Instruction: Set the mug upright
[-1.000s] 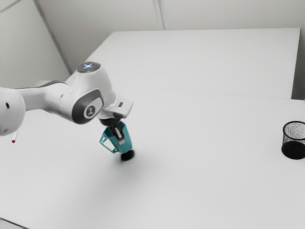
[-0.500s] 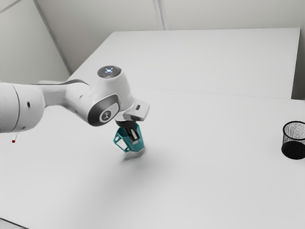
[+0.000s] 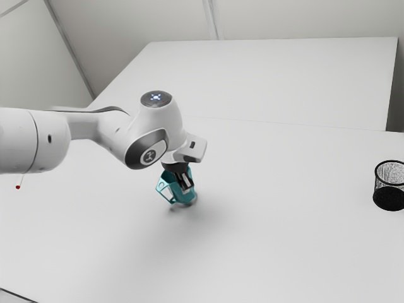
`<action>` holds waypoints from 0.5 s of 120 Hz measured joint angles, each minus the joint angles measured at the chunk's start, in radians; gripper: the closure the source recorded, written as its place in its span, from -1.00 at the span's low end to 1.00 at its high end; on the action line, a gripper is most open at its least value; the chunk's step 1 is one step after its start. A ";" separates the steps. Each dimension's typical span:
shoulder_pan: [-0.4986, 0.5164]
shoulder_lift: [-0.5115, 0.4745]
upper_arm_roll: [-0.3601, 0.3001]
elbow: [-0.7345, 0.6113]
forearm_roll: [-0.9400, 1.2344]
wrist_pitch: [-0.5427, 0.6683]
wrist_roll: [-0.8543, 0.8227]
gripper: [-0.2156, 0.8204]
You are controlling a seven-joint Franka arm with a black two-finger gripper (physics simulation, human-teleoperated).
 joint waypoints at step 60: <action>-0.001 0.027 0.001 0.007 -0.006 -0.002 -0.043 0.80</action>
